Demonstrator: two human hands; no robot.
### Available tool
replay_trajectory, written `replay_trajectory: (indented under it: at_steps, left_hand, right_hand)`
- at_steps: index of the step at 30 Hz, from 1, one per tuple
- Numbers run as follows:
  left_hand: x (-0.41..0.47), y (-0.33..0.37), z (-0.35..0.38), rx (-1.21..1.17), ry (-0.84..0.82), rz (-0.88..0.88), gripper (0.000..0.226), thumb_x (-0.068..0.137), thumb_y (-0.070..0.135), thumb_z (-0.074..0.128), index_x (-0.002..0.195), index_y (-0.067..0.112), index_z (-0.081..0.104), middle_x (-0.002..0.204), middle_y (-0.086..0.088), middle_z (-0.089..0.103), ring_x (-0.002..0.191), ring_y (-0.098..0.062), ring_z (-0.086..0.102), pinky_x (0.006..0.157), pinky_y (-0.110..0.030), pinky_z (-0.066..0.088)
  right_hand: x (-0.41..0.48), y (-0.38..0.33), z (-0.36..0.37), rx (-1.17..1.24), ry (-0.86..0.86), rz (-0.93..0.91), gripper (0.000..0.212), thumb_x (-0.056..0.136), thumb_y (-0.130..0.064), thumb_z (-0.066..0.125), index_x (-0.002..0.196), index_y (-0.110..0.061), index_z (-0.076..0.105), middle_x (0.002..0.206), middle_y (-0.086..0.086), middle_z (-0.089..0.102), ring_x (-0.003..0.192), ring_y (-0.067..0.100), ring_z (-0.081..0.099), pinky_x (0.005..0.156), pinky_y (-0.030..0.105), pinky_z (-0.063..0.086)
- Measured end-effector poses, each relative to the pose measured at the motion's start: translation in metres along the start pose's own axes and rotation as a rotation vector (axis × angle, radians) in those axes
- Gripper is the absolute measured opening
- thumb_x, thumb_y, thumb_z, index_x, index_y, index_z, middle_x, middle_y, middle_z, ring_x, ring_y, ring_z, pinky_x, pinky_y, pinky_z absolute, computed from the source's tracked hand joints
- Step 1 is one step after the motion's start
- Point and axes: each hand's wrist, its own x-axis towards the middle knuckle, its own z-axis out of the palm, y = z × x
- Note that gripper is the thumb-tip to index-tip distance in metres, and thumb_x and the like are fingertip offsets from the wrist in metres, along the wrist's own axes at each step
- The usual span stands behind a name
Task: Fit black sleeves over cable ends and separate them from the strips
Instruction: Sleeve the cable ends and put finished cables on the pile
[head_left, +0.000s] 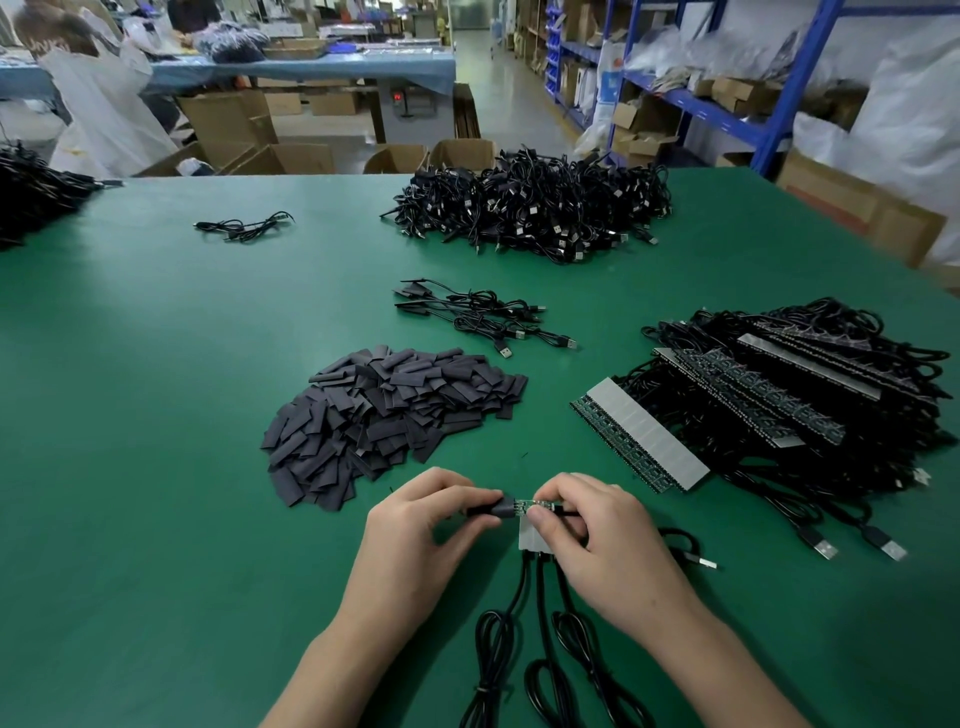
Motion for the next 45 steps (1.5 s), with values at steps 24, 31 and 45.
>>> replay_trajectory:
  at_steps: [24,31,45]
  left_hand:
    - [-0.001,0.000,0.002,-0.002,-0.020,0.023,0.019,0.085,0.029,0.080,0.104,0.026,0.081,0.096,0.021,0.068,0.090,0.004,0.066,0.080,-0.015,0.052]
    - [-0.001,-0.001,0.001,-0.015,0.016,0.020,0.020,0.083,0.028,0.080,0.103,0.023,0.081,0.096,0.020,0.068,0.087,0.000,0.067,0.079,-0.018,0.054]
    - [-0.002,0.001,0.001,-0.017,0.039,0.135,0.019,0.085,0.024,0.080,0.104,0.019,0.081,0.097,0.014,0.070,0.089,0.001,0.067,0.080,-0.017,0.053]
  right_hand:
    - [0.000,0.000,-0.010,0.007,-0.026,0.043,0.041,0.087,-0.065,0.041,0.112,-0.045,0.066,0.089,-0.032,0.059,0.103,-0.007,0.048,0.086,0.011,0.037]
    - [0.001,0.007,-0.014,0.052,0.030,0.045,0.008,0.092,-0.048,0.059,0.095,-0.043,0.065,0.083,-0.023,0.061,0.095,-0.002,0.053,0.083,0.018,0.039]
    - [0.002,0.002,-0.012,0.222,0.007,0.068,0.008,0.088,-0.037,0.068,0.094,-0.039,0.072,0.084,-0.018,0.066,0.090,0.005,0.065,0.078,0.022,0.050]
